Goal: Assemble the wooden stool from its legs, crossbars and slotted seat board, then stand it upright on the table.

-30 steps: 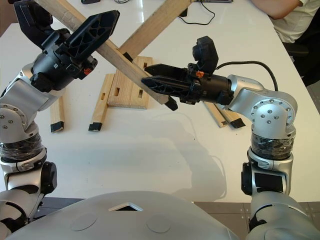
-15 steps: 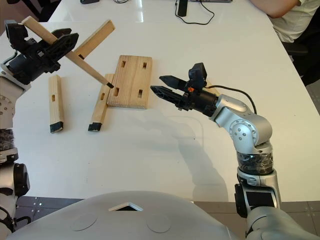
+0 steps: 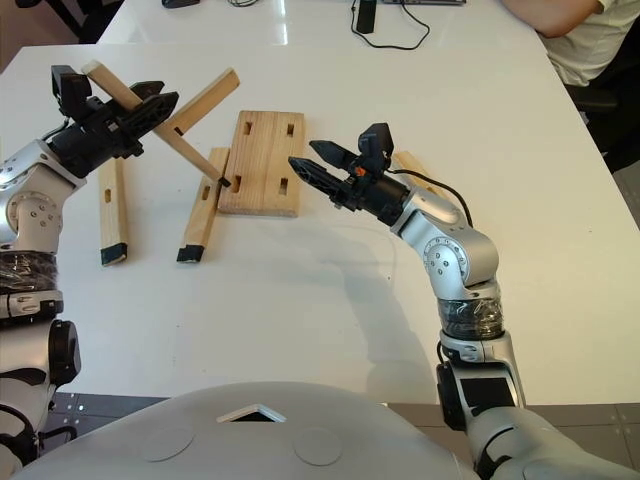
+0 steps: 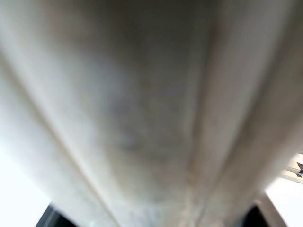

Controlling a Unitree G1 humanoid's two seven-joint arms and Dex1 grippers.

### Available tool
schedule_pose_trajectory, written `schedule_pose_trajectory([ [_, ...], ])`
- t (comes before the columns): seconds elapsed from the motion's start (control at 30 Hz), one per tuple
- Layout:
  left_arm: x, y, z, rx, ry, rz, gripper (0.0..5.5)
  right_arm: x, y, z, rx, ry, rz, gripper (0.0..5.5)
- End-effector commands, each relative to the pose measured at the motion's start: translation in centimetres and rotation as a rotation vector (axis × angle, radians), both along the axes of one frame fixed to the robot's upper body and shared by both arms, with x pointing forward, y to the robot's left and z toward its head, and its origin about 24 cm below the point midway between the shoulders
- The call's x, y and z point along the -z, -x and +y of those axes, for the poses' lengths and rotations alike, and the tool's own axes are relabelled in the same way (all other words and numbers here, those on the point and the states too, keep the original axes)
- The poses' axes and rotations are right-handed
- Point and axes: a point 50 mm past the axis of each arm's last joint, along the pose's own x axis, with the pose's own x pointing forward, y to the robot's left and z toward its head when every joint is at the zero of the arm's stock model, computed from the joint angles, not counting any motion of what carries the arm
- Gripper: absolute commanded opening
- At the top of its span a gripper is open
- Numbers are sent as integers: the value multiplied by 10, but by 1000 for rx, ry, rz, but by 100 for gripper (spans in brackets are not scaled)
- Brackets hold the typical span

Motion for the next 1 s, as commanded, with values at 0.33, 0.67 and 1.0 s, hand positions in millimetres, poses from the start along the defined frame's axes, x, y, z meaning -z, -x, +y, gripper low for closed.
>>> schedule_pose_trajectory([
  [0.33, 7, 20, -36, 135, 15, 26, 202, 6, 2, -16, 116, -2, 24, 308],
  [0.67, -30, 14, -63, 121, 47, -199, 202, 12, -7, -30, 162, 44, 20, 308],
  [1.0, 23, 0, -61, 157, -96, -97, 202, 7, -16, -27, 144, 38, -10, 308],
])
